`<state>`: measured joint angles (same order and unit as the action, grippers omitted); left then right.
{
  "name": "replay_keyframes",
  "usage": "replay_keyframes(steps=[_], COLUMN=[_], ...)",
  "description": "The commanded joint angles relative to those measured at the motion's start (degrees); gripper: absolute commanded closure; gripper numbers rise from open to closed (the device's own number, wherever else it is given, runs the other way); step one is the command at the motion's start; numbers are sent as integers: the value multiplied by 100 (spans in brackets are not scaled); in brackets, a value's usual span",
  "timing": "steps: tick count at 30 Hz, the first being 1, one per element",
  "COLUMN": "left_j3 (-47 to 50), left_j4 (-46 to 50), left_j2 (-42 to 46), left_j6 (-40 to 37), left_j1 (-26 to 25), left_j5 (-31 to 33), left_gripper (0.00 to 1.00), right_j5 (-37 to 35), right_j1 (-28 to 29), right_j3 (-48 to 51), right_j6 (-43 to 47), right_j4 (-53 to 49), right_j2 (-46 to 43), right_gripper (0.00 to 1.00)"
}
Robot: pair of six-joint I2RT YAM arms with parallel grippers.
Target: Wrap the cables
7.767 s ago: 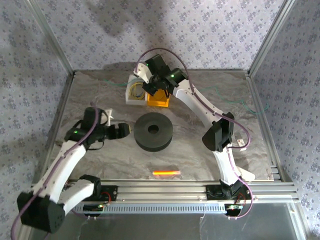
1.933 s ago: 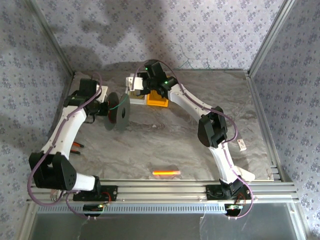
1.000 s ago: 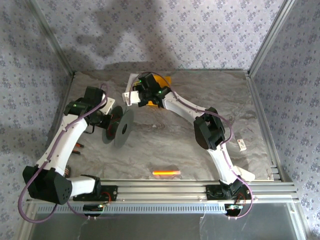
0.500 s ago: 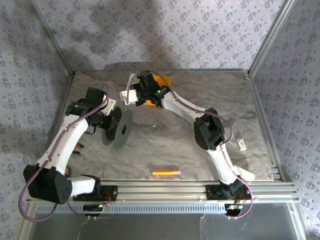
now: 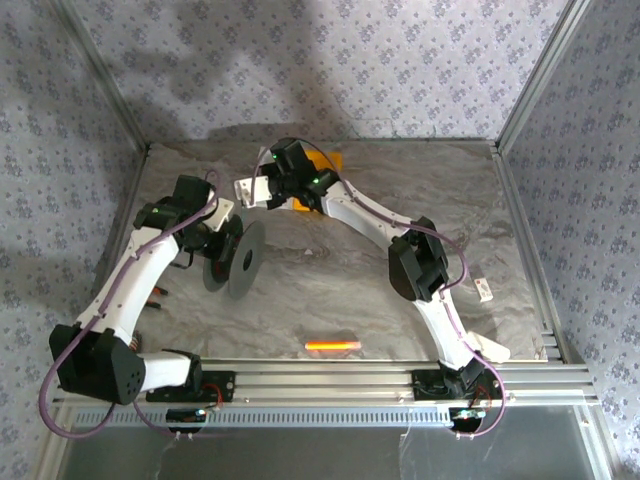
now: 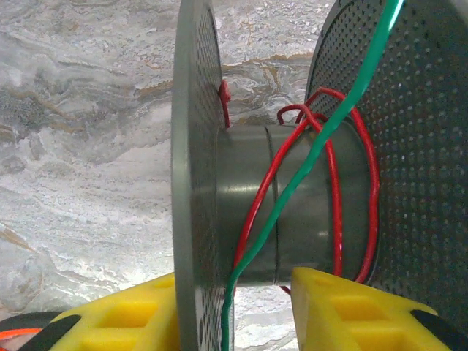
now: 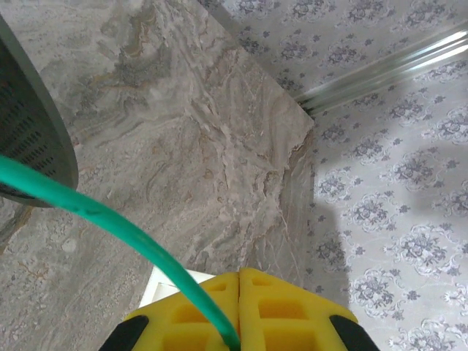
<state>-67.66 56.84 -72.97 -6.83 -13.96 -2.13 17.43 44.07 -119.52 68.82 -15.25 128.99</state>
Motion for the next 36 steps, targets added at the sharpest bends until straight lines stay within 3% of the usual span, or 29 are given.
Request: replay_keyframes(steps=[1,11,23,30,31,35,36], left_j3=[14,24,-3,-109,-144,-340,-395], left_j4=[-11,-119,-118,21,46,162,197], left_j2=[-50,-235,-393,-409,-398,-226,-175], left_j6=[-19,50,94,133,159,226,226], left_j1=[-28,-29,-28,-30,-28,-33,-28], left_j5=[-112,-94,-11,72,81,38,1], left_gripper=[57,59,100,100,100,100,100], right_j5=[111,203,177,4,33,451,591], right_j1=[96,159,167,110,57,-201,-264], right_j3=[-263,-317,-144,104,145,6,-82], right_j6=[43,94,57,-336,-509,-1471,-1657], right_j4=[-103,-148,-180,-104,-107,-512,-683], right_j2=[-214,-313,-269,-351,-410,-699,-768], right_gripper=[100,100,100,100,97,54,47])
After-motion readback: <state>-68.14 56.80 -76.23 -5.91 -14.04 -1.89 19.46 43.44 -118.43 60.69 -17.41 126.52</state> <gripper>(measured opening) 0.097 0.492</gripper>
